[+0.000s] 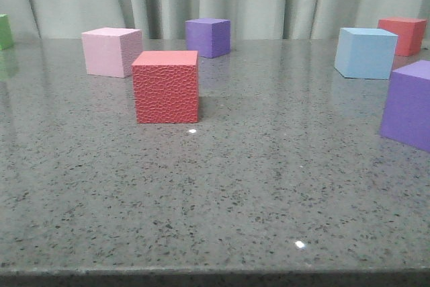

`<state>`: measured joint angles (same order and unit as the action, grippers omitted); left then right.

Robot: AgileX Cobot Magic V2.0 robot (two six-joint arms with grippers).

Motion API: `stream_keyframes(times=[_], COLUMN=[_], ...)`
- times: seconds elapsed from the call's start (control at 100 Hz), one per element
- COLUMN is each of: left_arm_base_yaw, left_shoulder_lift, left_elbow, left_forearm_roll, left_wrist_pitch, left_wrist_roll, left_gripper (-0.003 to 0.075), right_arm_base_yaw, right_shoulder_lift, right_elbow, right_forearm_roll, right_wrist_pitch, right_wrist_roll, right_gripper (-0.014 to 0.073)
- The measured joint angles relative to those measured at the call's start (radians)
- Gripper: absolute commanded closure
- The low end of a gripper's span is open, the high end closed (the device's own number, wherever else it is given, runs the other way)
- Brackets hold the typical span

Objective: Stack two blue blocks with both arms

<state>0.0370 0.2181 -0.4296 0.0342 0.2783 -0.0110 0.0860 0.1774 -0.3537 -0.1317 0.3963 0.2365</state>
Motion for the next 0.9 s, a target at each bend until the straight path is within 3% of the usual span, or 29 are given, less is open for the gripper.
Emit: stream_keyframes(times=[0.23,0.3,0.37,0.49,0.57,0.64,0.71,0.78,0.9], left_arm_base_yaw=[0.0,0.0,0.0,0.0,0.0,0.0,0.0,0.0,0.0], left_shoulder_lift=[0.221,0.285,0.344,0.426,0.459,0.476,0.483,0.483,0.483], left_elbow=[-0.181,-0.23,-0.275,-0.33,-0.347,-0.356,-0.358,-0.358,-0.358], left_forearm_roll=[0.0,-0.002,-0.002,-0.002,-0.002,-0.002,-0.002,-0.003,-0.003], left_wrist_pitch=[0.069,0.097,0.129,0.157,0.16,0.163,0.163,0.166,0.168], left_wrist_roll=[0.0,0.0,0.0,0.0,0.0,0.0,0.0,0.0,0.0], left_gripper=[0.0738,0.0737,0.0714,0.0545,0.0348,0.0189,0.0075,0.0031,0.0047], right_arm_base_yaw=[0.0,0.0,0.0,0.0,0.0,0.0,0.0,0.0,0.0], right_shoulder_lift=[0.237,0.308,0.371,0.457,0.496,0.524,0.546,0.563,0.576], right_elbow=[-0.214,-0.269,-0.318,-0.381,-0.41,-0.43,-0.448,-0.467,-0.48], right_forearm_roll=[0.034,0.052,0.068,0.078,0.082,0.083,0.083,0.083,0.083], right_wrist_pitch=[0.169,0.195,0.218,0.233,0.238,0.25,0.269,0.284,0.281], right_wrist_roll=[0.0,0.0,0.0,0.0,0.0,0.0,0.0,0.0,0.0], right_gripper=[0.0677,0.0614,0.0498,0.0241,0.0088,0.0018,0.0003,0.0003,0.0003])
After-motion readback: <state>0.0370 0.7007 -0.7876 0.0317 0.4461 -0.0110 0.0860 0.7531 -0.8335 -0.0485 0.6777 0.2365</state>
